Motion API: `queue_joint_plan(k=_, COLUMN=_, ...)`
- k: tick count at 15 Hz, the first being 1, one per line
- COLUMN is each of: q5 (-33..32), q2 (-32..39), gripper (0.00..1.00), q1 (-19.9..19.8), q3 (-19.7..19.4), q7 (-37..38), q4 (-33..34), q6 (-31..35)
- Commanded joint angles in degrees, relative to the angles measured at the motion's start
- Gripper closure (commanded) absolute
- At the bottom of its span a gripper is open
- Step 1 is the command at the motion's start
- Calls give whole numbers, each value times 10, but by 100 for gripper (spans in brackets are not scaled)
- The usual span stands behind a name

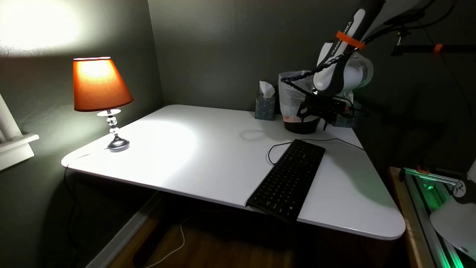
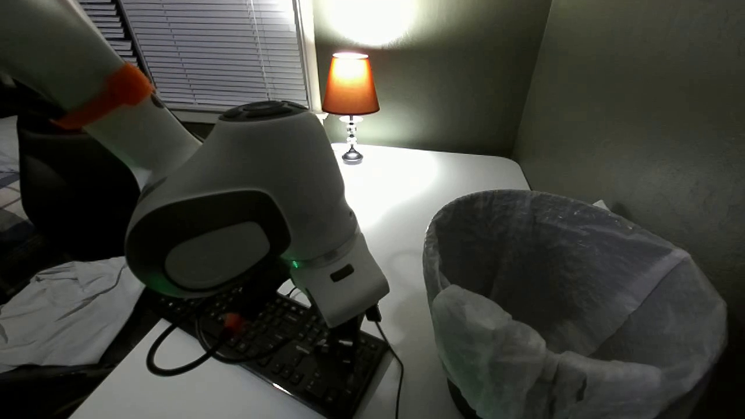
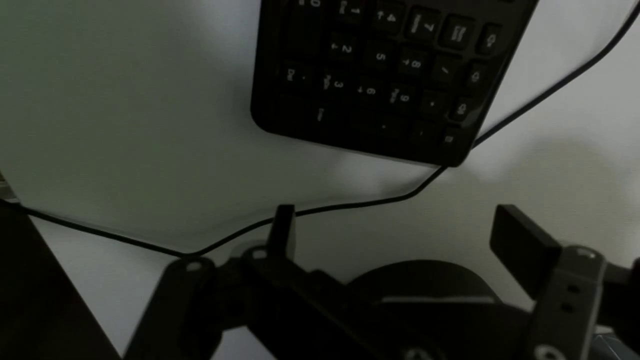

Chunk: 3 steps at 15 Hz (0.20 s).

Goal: Press a key on the keyboard.

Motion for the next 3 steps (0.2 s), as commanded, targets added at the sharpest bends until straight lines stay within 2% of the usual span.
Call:
queue_joint_plan(k=1, q5=0, q2=0, gripper=0, q1=0, q3=0, q7=0, q4=0, q6=0)
queue_joint_plan(k=3, q5=0, q2=0, gripper=0, q1=0, q3=0, q7=0, q4=0, q6=0)
